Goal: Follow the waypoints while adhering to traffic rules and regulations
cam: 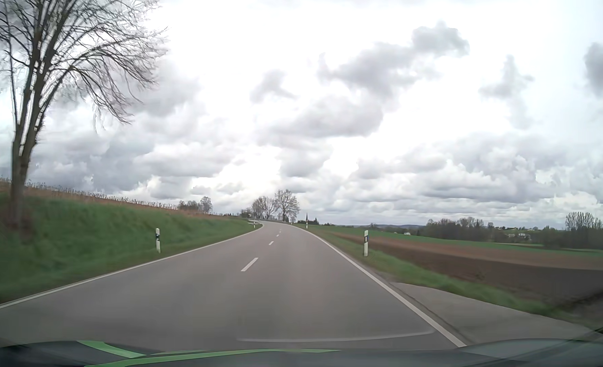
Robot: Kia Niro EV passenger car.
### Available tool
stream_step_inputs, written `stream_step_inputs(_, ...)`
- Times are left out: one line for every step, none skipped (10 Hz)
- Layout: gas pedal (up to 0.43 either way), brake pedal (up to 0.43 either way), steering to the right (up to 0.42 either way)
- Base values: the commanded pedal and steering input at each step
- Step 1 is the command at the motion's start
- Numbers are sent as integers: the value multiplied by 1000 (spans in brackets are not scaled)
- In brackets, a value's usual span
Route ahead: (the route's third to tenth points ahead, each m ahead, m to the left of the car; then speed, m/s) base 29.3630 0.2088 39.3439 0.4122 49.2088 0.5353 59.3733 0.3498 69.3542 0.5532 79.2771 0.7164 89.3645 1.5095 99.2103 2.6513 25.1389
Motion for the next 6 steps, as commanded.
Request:
stream_step_inputs(280, 0, -2)
stream_step_inputs(280, 0, -3)
stream_step_inputs(280, 0, -3)
stream_step_inputs(280, 0, -3)
stream_step_inputs(280, 0, -3)
stream_step_inputs(280, 0, -3)
